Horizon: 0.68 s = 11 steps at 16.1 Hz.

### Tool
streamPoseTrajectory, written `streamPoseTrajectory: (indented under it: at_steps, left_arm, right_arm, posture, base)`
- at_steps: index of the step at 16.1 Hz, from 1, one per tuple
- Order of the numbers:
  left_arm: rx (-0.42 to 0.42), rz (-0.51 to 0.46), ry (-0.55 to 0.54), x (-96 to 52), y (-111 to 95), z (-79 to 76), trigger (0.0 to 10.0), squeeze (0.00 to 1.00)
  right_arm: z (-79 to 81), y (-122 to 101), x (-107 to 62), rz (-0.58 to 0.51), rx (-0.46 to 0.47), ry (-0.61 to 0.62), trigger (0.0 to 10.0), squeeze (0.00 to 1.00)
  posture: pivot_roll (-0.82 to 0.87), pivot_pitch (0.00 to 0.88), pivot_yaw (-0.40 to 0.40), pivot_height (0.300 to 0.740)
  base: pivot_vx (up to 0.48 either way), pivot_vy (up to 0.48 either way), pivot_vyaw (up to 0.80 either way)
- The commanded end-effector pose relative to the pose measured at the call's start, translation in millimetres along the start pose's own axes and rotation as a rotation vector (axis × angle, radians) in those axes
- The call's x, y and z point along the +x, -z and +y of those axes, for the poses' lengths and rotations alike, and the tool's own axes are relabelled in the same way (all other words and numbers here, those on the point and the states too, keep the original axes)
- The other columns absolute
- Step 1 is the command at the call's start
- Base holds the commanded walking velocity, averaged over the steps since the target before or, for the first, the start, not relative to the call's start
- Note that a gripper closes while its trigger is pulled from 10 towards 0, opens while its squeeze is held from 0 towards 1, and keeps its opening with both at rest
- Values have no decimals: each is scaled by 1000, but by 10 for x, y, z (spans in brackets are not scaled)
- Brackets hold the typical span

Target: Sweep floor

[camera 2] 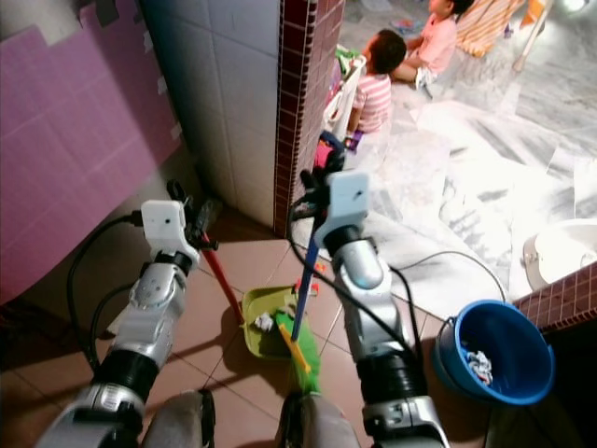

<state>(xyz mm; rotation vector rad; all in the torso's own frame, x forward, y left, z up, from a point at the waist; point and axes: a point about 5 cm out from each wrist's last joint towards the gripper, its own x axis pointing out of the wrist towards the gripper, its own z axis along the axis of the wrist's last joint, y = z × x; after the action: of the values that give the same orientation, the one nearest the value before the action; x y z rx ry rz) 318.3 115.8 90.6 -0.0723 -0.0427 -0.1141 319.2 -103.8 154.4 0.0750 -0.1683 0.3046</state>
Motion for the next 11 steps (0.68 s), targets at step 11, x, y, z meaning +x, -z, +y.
streamPoseTrajectory:
  at_steps: [11]
  left_arm:
    - [-74, 32, 74, -128, -193, -130, 10000, 0]
  right_arm:
    - [-415, -526, 83, -213, -331, 267, 10000, 0]
  posture:
    - [-51, 109, 17, 740]
  base:
    - [0, 0, 0]
